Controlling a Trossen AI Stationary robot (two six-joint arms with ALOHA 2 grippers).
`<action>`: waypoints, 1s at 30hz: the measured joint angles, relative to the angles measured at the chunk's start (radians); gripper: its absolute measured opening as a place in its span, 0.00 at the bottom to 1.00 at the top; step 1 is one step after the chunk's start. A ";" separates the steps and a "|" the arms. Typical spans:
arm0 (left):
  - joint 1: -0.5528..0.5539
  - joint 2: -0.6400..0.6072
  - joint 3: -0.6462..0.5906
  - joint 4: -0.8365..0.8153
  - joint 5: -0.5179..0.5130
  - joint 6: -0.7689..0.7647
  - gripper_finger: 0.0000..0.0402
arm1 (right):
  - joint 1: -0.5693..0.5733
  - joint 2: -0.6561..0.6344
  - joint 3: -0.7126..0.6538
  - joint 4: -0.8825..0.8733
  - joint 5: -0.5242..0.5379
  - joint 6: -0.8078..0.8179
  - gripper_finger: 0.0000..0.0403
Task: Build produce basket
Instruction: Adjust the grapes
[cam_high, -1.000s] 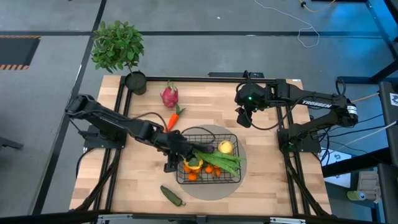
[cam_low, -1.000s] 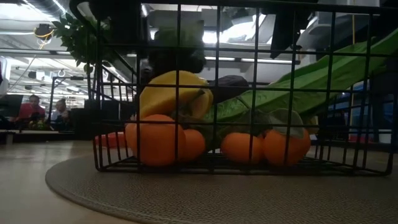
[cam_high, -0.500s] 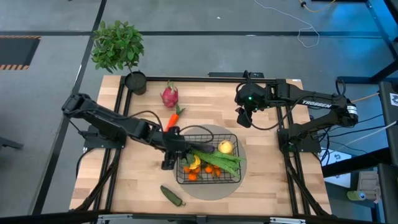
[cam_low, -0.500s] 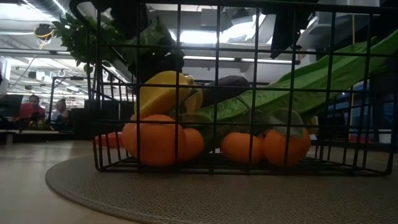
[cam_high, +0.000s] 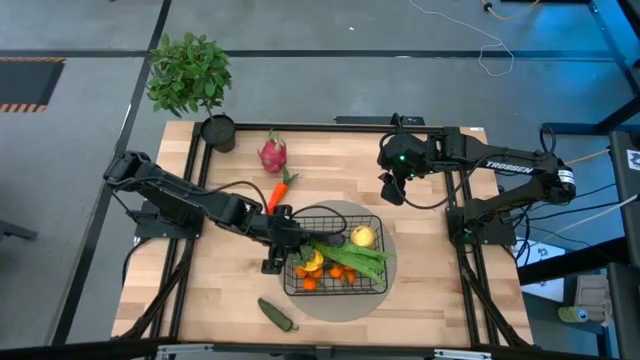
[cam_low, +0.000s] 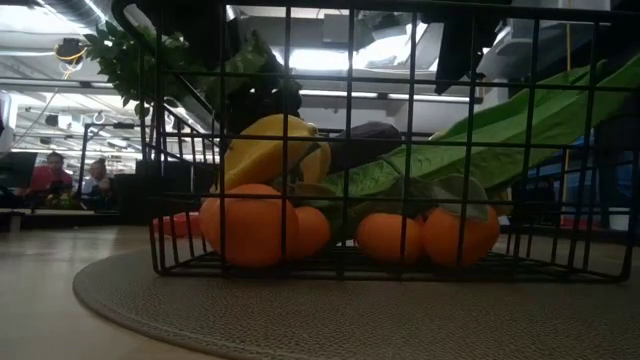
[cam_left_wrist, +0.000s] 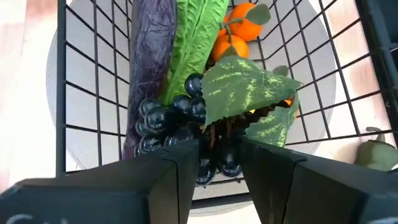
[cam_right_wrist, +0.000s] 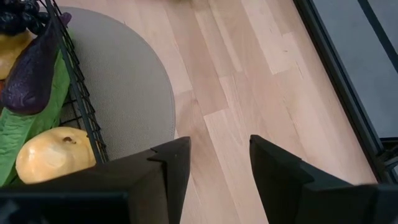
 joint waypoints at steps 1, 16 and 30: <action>0.000 -0.002 0.000 0.004 0.000 0.000 0.29 | 0.000 0.000 0.000 0.000 0.000 0.000 0.38; -0.023 -0.007 0.000 0.126 0.006 0.080 0.29 | 0.000 0.000 0.000 0.000 0.000 0.000 0.38; -0.040 0.025 -0.001 0.122 0.028 0.101 0.29 | 0.000 0.000 0.000 0.000 0.000 0.008 0.38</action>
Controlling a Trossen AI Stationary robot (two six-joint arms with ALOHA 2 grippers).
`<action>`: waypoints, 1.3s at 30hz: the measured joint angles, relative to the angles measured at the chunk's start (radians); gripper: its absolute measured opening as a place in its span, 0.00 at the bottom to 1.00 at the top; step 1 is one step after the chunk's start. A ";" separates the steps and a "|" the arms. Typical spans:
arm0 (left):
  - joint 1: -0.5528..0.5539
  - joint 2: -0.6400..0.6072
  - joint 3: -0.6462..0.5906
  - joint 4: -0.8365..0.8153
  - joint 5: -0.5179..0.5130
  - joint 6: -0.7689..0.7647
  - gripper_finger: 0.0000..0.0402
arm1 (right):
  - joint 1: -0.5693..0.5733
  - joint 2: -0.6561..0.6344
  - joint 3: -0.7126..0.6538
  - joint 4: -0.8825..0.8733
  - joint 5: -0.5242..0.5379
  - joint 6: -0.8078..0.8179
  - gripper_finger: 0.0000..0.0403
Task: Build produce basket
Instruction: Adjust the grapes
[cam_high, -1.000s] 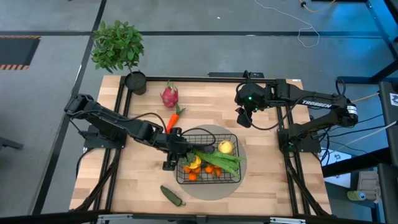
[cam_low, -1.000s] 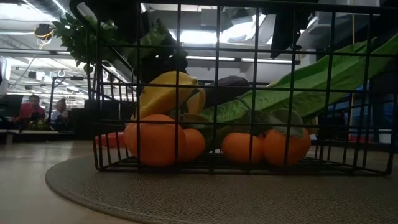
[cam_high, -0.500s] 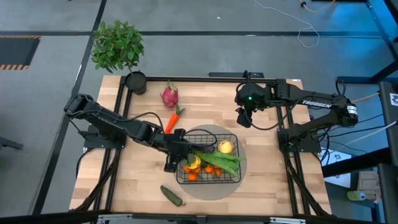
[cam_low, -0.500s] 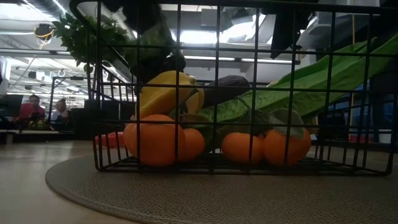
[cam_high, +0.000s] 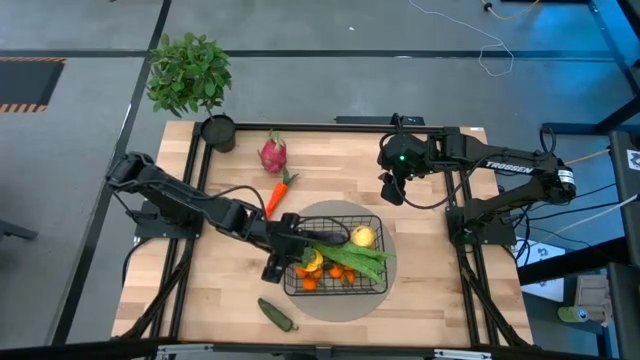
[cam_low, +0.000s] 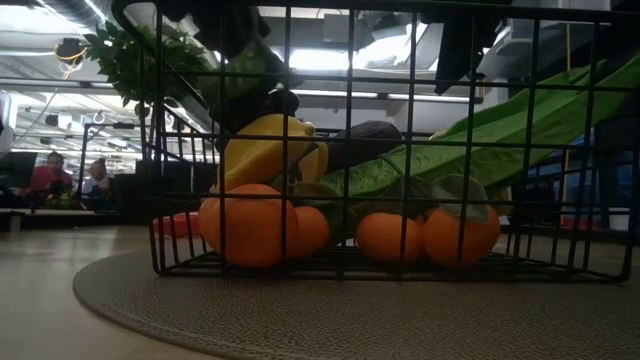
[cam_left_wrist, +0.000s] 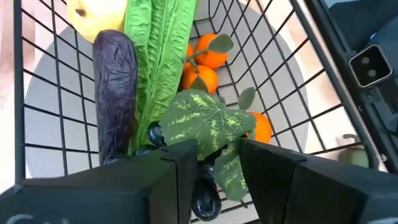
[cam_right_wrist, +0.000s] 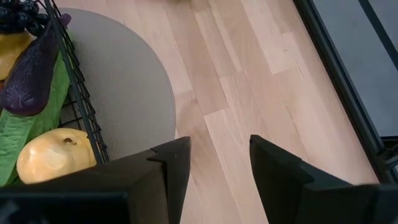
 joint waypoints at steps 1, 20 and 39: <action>0.000 0.004 0.000 0.000 -0.001 0.002 0.29 | 0.000 0.000 0.000 0.000 0.000 0.000 0.38; -0.007 0.046 0.002 0.033 -0.084 0.027 0.03 | 0.000 0.000 0.000 0.004 0.000 -0.002 0.38; -0.026 -0.044 0.000 0.239 -0.079 0.193 0.00 | 0.000 0.000 0.000 0.009 0.000 -0.003 0.38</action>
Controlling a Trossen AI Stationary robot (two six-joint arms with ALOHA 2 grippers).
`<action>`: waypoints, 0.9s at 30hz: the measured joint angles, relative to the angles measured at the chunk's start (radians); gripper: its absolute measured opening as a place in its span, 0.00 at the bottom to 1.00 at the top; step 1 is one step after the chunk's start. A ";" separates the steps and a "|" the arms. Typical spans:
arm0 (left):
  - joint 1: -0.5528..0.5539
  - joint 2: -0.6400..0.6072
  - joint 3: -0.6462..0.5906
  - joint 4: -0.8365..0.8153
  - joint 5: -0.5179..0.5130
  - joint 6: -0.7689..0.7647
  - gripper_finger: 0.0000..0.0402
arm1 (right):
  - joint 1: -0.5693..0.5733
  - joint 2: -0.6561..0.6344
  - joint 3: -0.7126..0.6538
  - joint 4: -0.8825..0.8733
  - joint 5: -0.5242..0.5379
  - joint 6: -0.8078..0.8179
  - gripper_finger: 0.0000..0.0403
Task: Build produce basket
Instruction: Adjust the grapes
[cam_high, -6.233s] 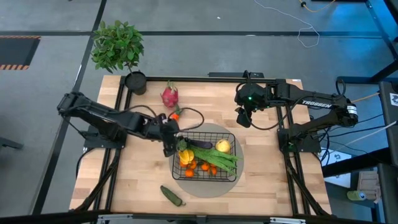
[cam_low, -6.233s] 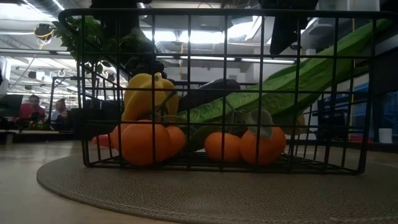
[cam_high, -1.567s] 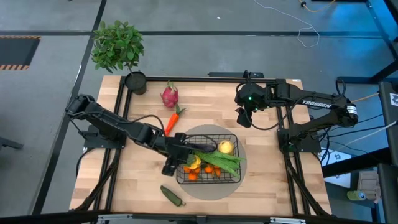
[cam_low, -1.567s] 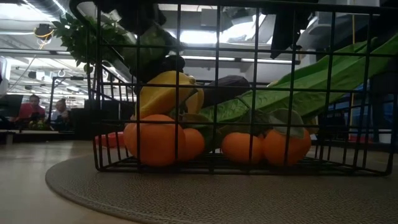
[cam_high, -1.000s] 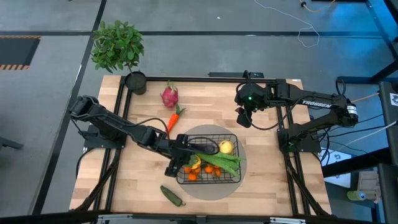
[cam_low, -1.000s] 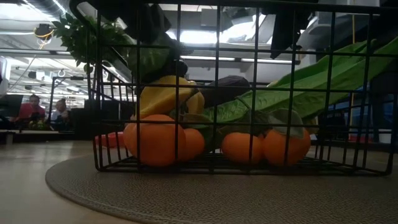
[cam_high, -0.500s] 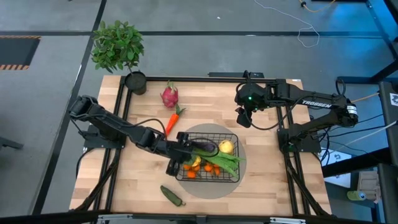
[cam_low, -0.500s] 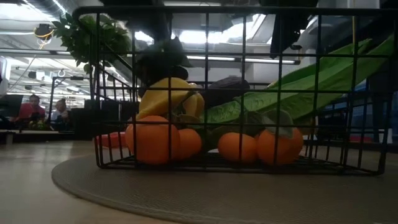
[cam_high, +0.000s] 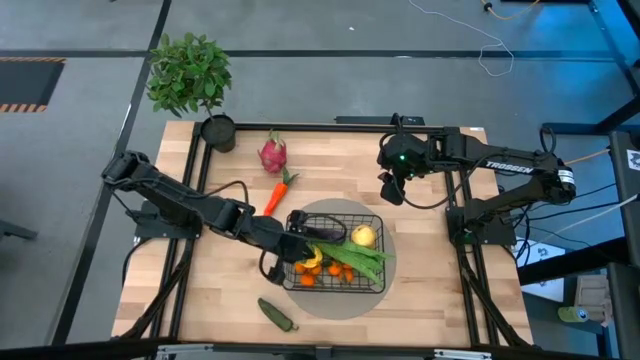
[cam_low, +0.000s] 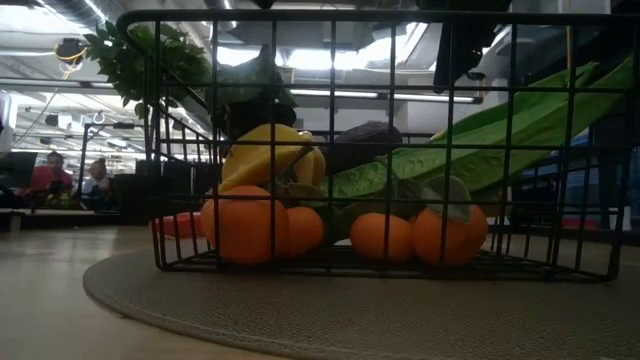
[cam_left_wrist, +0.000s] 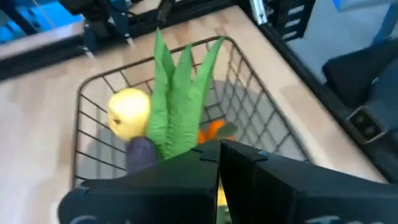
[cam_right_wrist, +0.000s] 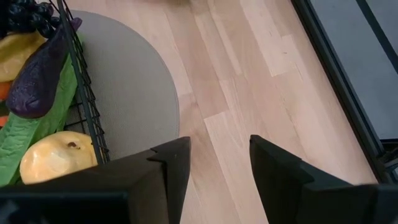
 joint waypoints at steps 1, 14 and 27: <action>-0.002 -0.002 0.000 0.002 0.004 -0.024 0.00 | 0.000 0.000 0.000 0.000 0.000 -0.001 0.38; -0.018 -0.004 0.000 -0.123 -0.028 -0.205 0.26 | 0.000 0.000 0.000 -0.001 0.000 -0.005 0.38; -0.042 0.064 0.001 -0.220 -0.077 -0.295 0.48 | 0.000 0.000 0.000 -0.001 0.000 -0.002 0.38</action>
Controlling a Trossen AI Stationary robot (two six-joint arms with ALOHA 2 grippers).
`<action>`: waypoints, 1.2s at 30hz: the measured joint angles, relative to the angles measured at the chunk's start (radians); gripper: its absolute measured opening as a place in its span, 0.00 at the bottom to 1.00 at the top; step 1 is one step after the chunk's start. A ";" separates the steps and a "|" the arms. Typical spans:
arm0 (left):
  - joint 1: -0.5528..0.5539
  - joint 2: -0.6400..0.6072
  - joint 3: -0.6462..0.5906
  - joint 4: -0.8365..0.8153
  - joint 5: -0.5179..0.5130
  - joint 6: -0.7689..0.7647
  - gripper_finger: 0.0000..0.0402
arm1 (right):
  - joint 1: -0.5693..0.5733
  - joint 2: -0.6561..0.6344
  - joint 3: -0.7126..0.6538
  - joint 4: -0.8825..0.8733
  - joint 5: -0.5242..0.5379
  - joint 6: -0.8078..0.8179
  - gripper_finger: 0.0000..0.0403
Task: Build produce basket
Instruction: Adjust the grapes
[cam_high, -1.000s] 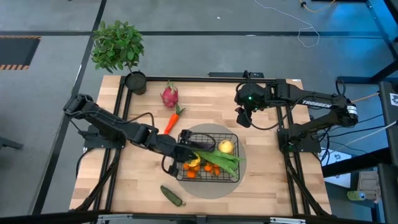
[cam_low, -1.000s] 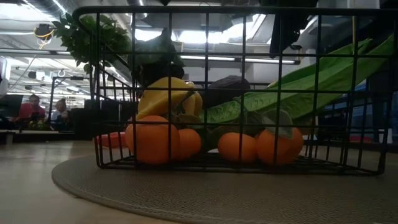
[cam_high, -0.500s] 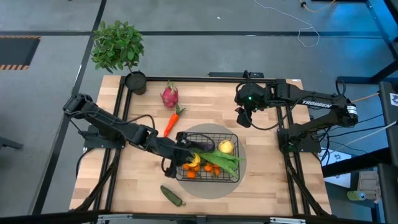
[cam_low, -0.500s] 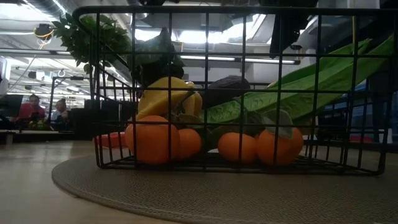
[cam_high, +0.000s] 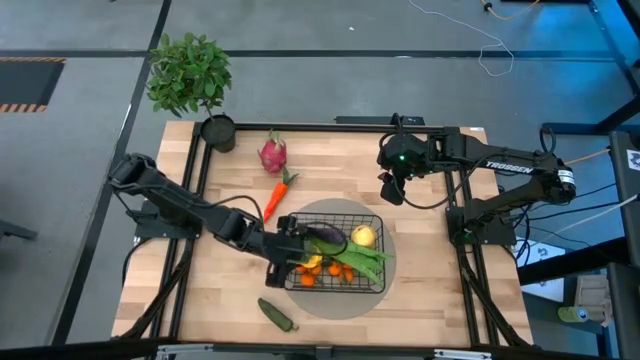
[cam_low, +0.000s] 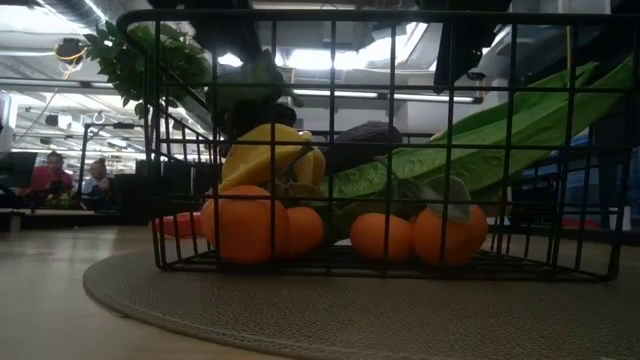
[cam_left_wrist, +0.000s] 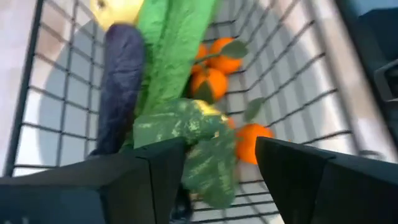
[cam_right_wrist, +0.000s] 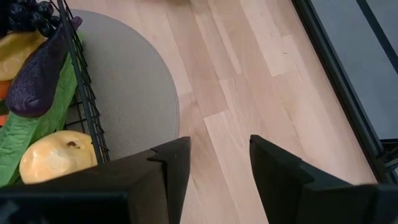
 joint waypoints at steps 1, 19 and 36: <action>0.000 0.011 0.000 0.001 -0.017 0.000 0.48 | 0.000 0.000 0.000 0.000 0.000 0.000 0.38; -0.002 0.083 0.000 0.004 -0.111 0.054 0.33 | 0.000 0.000 0.000 0.004 0.000 0.000 0.38; -0.017 -0.002 0.000 0.112 -0.198 0.173 0.01 | 0.000 0.000 0.000 0.005 0.000 0.001 0.38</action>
